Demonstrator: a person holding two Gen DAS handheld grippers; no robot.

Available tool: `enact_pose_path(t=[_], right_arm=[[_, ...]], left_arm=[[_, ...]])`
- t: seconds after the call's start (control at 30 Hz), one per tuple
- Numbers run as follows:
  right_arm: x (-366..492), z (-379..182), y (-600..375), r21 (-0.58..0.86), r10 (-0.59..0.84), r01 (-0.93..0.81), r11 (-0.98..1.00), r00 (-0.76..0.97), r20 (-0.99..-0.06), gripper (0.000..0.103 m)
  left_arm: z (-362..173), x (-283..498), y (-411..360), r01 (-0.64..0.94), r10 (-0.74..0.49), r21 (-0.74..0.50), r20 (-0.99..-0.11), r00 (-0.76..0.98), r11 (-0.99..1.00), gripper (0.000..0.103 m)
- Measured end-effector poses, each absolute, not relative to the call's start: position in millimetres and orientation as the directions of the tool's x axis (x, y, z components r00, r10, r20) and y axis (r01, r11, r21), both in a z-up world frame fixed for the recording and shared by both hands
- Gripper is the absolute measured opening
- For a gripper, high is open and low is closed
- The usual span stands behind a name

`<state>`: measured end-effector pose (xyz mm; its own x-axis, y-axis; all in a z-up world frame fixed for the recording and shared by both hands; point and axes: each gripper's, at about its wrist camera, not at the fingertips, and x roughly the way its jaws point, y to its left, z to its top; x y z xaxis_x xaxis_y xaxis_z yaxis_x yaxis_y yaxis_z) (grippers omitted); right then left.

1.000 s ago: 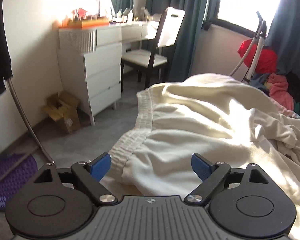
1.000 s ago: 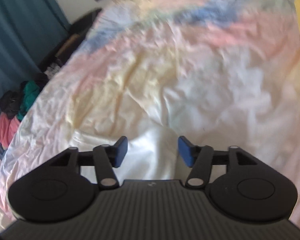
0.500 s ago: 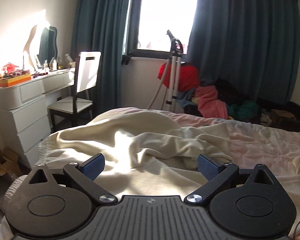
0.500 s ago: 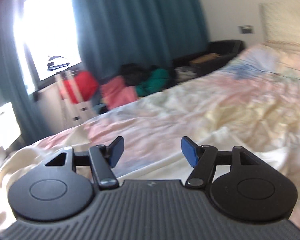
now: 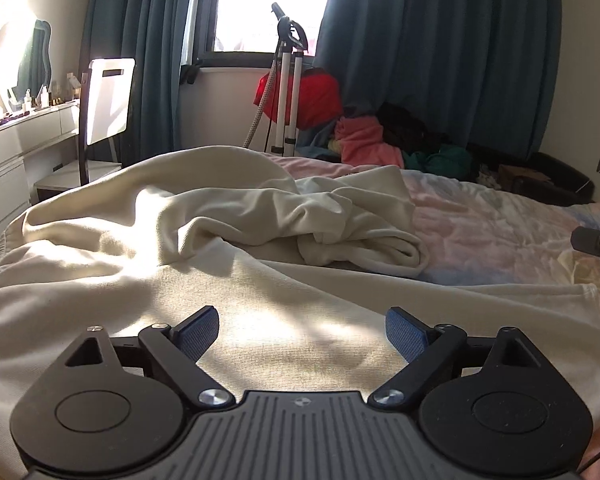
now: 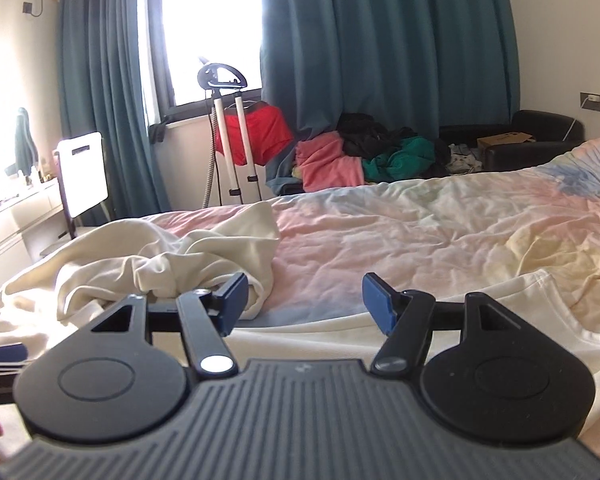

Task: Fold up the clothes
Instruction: 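Lower the fabric onto the bed and open both grippers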

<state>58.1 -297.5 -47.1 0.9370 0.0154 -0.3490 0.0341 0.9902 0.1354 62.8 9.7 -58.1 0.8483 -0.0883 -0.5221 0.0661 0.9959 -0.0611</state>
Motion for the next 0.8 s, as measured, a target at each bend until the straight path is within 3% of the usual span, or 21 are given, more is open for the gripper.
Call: enact_pose_path(t=[0.27,0.43,0.6,0.67,0.8], right_arm=[[66.8,-50.7,-292.6,0.149,0.046,0.009,0.989,0.931,-0.362,0.066],[79.4,-65.1,-296.4,0.136,-0.014,0.066,0.989,0.936,-0.352,0.066],[112.3,-88.3,-319.8,0.19,-0.102,0.196,0.962,0.904,-0.416,0.066],[123.0,-99.5,-331.9,0.222,-0.13,0.249,0.943,0.888,-0.441,0.066],[137.9,-115.6,-353.3,0.293,-0.15,0.319,0.901,0.865,-0.478,0.066]], left_arm=[[-67.9,127.3,-32.8,0.16,-0.123,0.026,-0.526,0.842,0.987,0.089],[-82.8,204.7,-65.2,0.189,-0.195,-0.07,-0.565,0.802,0.98,0.087],[-110.9,282.1,-92.3,0.072,-0.156,-0.154,-0.646,0.747,0.985,0.087],[-122.2,303.6,-104.4,-0.002,-0.098,-0.146,-0.678,0.729,0.989,0.093],[-130.2,324.4,-126.5,-0.068,-0.048,-0.154,-0.642,0.765,0.986,0.098]])
